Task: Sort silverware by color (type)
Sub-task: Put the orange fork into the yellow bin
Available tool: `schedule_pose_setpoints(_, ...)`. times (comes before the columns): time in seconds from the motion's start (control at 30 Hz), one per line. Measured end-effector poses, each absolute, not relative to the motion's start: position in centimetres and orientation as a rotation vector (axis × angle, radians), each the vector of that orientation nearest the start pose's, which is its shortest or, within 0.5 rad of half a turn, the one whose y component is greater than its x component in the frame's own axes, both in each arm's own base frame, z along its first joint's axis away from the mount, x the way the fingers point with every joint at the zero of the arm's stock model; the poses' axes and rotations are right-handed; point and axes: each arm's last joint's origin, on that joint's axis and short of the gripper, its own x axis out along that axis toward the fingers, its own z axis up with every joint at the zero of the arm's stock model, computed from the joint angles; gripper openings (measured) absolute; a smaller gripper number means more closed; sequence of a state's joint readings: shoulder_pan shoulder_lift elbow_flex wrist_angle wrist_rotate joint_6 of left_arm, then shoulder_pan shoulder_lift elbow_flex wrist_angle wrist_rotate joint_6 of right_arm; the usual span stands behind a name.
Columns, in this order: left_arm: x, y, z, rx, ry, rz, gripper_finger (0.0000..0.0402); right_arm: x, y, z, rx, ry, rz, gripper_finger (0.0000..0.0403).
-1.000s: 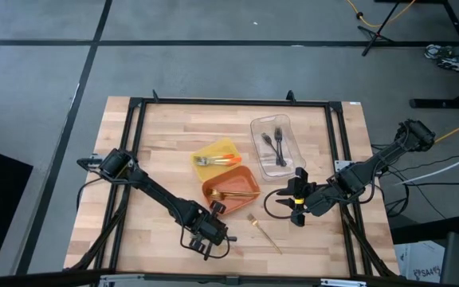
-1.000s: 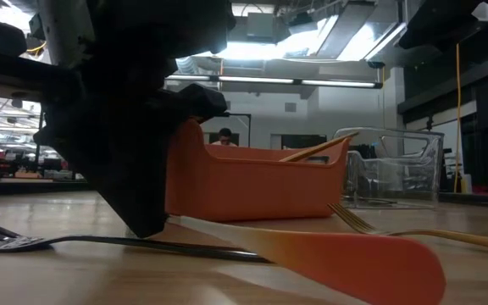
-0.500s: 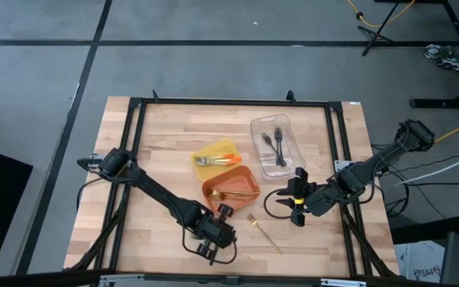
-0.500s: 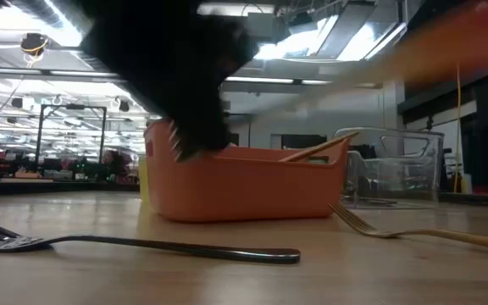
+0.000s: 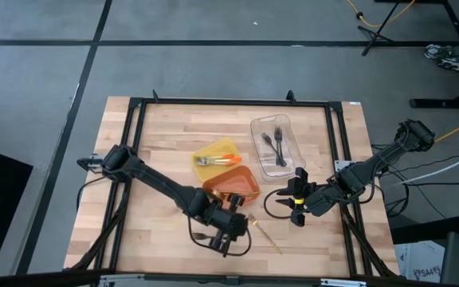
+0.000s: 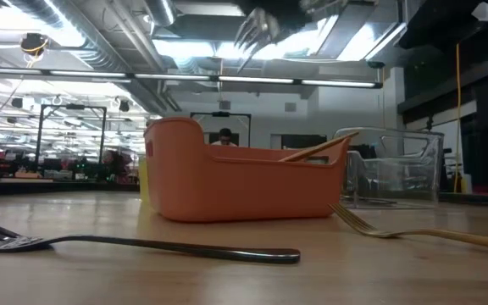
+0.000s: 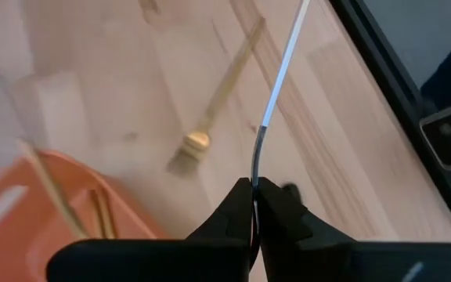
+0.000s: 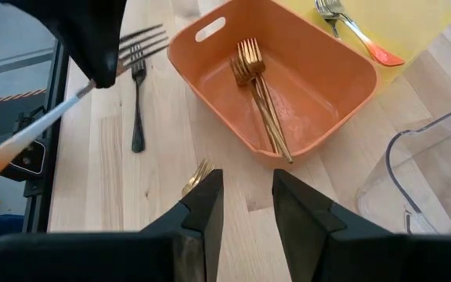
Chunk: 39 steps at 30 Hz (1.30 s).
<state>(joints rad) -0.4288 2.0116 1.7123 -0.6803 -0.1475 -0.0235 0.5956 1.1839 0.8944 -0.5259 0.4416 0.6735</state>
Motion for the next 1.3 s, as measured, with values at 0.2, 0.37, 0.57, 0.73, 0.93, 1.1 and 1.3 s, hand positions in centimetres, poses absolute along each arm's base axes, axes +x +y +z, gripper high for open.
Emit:
schedule_pose_setpoints(0.2,40.7,-16.2,27.2,0.252,0.956,-0.208,0.0004,20.3,12.3,26.7,0.24,0.713,-0.096,0.0104)
schedule_pose_setpoints(0.37,39.8,-14.6,29.3,0.279,0.982,-0.114,0.0004,20.3,12.3,26.7,0.241,0.713,-0.097,0.0104)
schedule_pose_setpoints(0.57,37.8,-11.6,31.7,0.305,1.039,0.064,0.0004,20.3,12.3,26.7,0.241,0.713,-0.097,0.0104)
schedule_pose_setpoints(0.73,36.6,-8.4,32.7,0.306,1.11,0.221,0.0004,20.3,12.3,26.7,0.241,0.712,-0.099,0.0104)
schedule_pose_setpoints(0.93,37.3,-4.7,32.0,0.259,1.138,0.309,0.0004,20.3,12.3,26.7,0.24,0.712,-0.099,0.0104)
schedule_pose_setpoints(1.1,37.5,-1.8,29.2,0.188,1.21,0.355,0.0004,20.3,12.2,26.7,0.241,0.711,-0.099,0.0104)
schedule_pose_setpoints(1.3,37.5,0.9,24.7,0.131,1.243,0.396,0.0004,20.3,12.2,26.7,0.239,0.712,-0.099,0.0104)
